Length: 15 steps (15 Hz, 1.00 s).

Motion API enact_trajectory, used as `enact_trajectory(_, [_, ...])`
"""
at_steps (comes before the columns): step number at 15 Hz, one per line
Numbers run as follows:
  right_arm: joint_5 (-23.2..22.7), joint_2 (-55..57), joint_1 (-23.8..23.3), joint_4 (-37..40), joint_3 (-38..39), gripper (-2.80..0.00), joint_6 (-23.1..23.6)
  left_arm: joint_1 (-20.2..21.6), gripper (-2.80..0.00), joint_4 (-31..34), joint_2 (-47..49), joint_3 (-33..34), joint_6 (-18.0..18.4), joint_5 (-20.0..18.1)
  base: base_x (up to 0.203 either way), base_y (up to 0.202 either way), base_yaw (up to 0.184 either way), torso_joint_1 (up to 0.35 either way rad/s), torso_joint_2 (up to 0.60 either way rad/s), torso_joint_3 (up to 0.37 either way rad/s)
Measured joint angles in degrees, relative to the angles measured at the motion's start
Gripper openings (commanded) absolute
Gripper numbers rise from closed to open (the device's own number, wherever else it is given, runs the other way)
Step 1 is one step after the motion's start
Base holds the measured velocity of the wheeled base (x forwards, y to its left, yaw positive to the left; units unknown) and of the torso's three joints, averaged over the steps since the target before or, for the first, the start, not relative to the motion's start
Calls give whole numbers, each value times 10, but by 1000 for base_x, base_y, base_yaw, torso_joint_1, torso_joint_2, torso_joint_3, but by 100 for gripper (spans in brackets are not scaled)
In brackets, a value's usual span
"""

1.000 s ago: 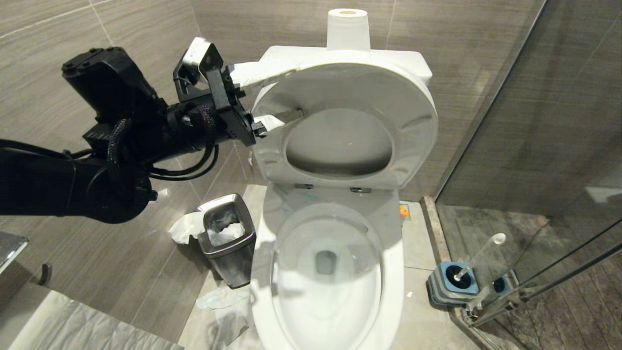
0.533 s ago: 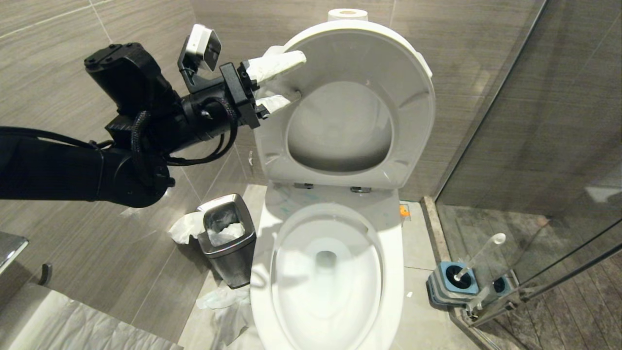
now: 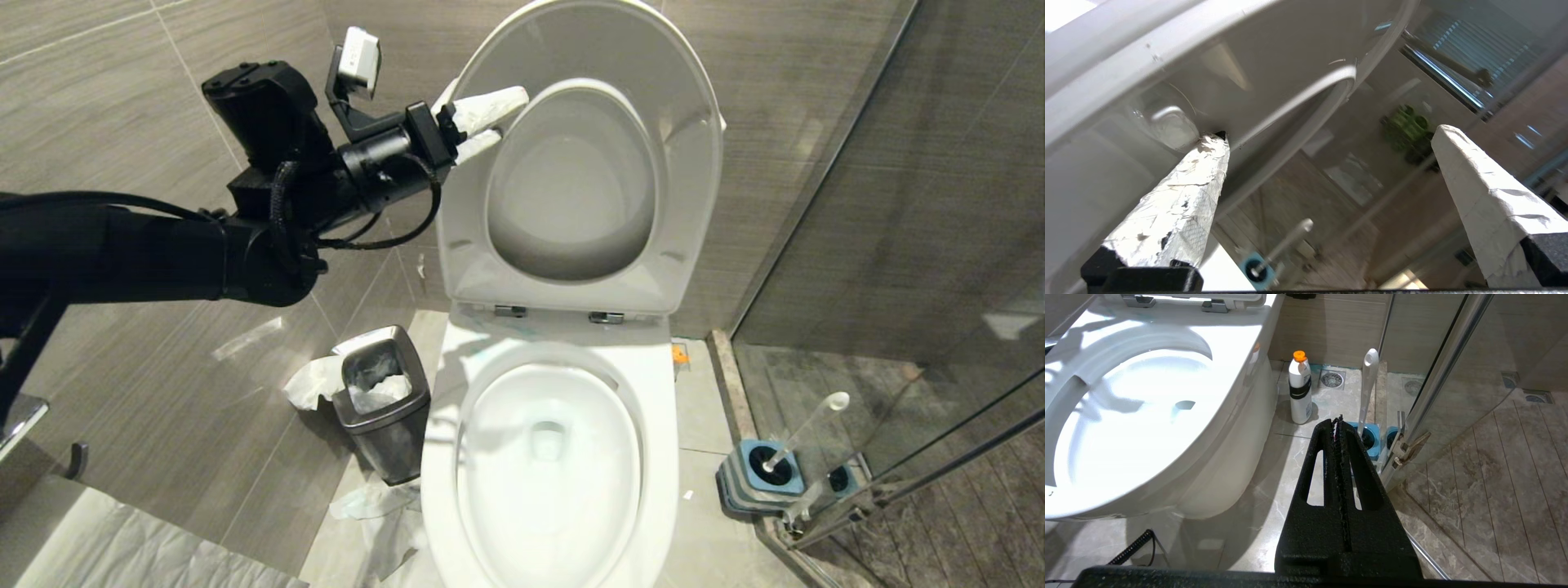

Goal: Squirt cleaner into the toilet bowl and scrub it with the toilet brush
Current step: Use the left hand to lift the toilet lid slightly

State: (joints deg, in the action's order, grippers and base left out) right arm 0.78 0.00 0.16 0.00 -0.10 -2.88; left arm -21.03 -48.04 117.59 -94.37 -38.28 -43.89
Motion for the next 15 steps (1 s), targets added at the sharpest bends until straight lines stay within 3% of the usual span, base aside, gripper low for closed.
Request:
enact_trajectory(4, [0, 0, 0, 0, 0, -280, 0, -5, 0, 29, 50, -87, 13, 68, 0, 0, 0, 0, 0, 0])
enact_trajectory(8, [0, 0, 0, 0, 0, -280, 0, -5, 0, 58, 94, -155, 55, 91, 0, 0, 0, 0, 0, 0])
enact_trajectory(12, [0, 0, 0, 0, 0, -280, 0, -13, 0, 60, 124, -168, 107, 138, 0, 0, 0, 0, 0, 0])
enact_trajectory(15, [0, 0, 0, 0, 0, -280, 0, -17, 0, 60, 140, -170, 143, 143, 0, 0, 0, 0, 0, 0])
